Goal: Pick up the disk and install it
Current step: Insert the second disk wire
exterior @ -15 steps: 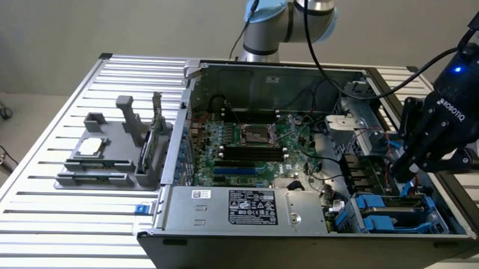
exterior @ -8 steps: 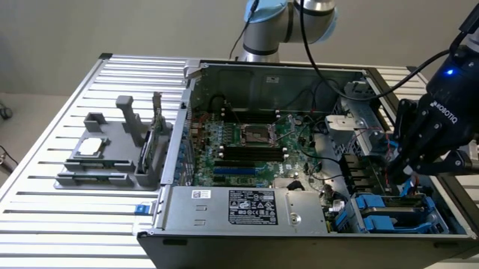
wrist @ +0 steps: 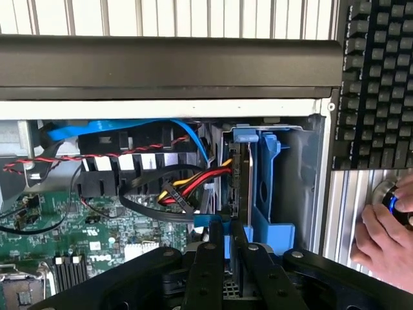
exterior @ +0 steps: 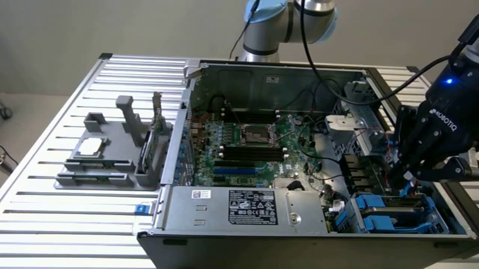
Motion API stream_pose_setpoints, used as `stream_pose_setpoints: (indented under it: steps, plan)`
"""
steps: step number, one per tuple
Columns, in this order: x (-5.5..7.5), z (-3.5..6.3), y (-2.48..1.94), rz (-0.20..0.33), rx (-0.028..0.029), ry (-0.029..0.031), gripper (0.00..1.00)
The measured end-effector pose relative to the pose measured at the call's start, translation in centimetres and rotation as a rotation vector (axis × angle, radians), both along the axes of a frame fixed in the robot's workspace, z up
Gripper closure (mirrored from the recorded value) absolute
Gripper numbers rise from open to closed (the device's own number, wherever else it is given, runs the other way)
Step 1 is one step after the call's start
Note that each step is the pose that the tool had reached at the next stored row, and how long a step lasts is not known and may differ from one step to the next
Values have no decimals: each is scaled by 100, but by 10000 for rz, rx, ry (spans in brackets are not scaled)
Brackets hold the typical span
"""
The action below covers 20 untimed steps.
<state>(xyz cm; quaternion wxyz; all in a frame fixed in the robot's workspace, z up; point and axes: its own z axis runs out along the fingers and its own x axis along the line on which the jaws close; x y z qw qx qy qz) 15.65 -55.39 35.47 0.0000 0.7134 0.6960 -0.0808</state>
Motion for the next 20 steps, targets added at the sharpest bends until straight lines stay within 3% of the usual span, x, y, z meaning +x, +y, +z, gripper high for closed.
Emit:
stream_pose_setpoints:
  steps: [2,5,10,12,16,20]
  plan:
    - [4,-19,-17,22,17,0,84]
    - [7,-37,-64,34,108,0,84]
    - [6,-55,-78,36,129,0,84]
    - [7,-77,-80,37,186,0,84]
    - [10,-96,-87,36,386,0,84]
    - [18,-96,-111,37,420,-1,84]
